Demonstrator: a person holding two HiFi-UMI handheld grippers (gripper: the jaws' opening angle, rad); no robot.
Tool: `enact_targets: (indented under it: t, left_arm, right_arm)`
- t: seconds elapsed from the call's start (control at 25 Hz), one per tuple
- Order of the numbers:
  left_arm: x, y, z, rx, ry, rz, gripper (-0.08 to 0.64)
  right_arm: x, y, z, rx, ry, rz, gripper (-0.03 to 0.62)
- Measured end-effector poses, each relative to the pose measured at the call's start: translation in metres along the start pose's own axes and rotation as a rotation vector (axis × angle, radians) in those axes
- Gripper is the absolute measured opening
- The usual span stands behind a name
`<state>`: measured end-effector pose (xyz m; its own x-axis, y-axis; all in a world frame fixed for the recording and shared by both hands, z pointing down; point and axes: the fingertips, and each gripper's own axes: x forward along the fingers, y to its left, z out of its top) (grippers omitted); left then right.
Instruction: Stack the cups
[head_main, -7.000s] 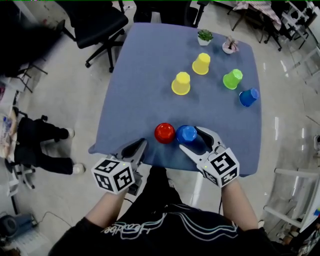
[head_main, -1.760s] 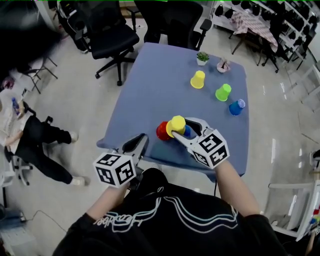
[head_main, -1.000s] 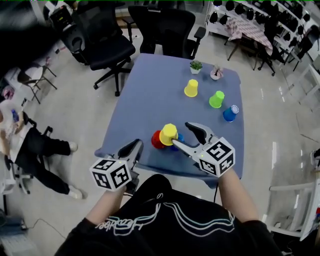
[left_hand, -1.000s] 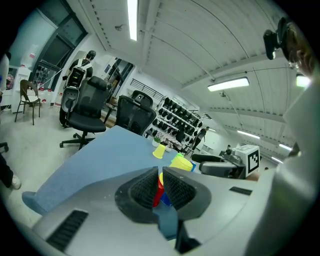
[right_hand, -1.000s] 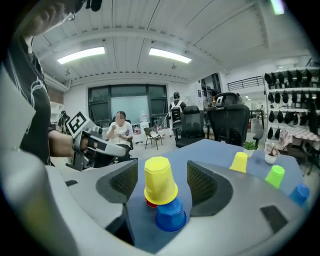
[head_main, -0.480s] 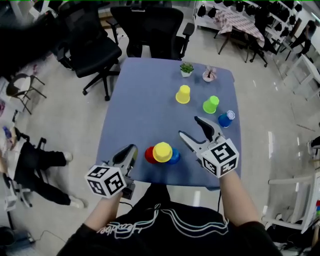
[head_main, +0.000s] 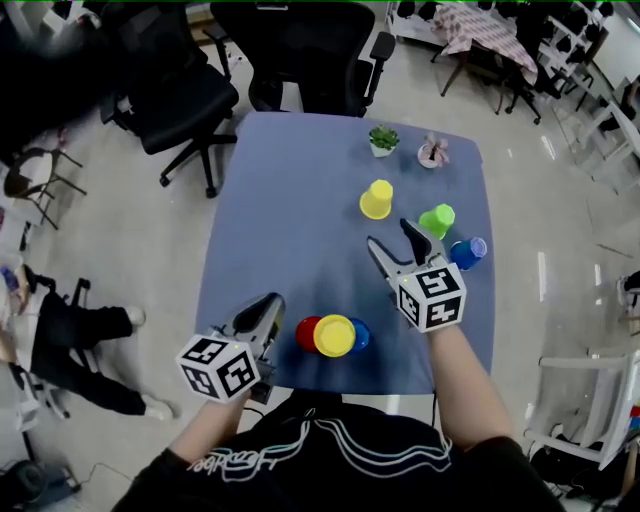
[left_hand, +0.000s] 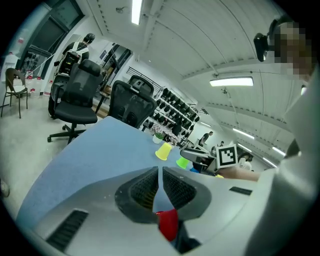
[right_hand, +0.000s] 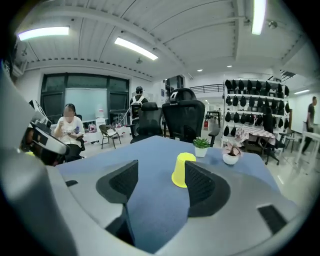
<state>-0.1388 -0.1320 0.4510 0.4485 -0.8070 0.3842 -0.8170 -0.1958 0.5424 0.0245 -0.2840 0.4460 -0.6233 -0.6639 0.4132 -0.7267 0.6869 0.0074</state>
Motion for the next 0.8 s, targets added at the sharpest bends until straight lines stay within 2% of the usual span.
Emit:
enact_targets:
  t: [0.44, 0.8]
  left_arm:
    - [0.035, 0.029, -0.001, -0.017, 0.039, 0.013, 0.048]
    - [0.049, 0.05, -0.005, -0.049, 0.038, 0.032, 0.048]
  right_arm:
    - [0.067, -0.046, -0.031, 0.009, 0.081, -0.13, 0.304]
    - [0.099, -0.065, -0.042, 0.016, 0.114, -0.161, 0.304]
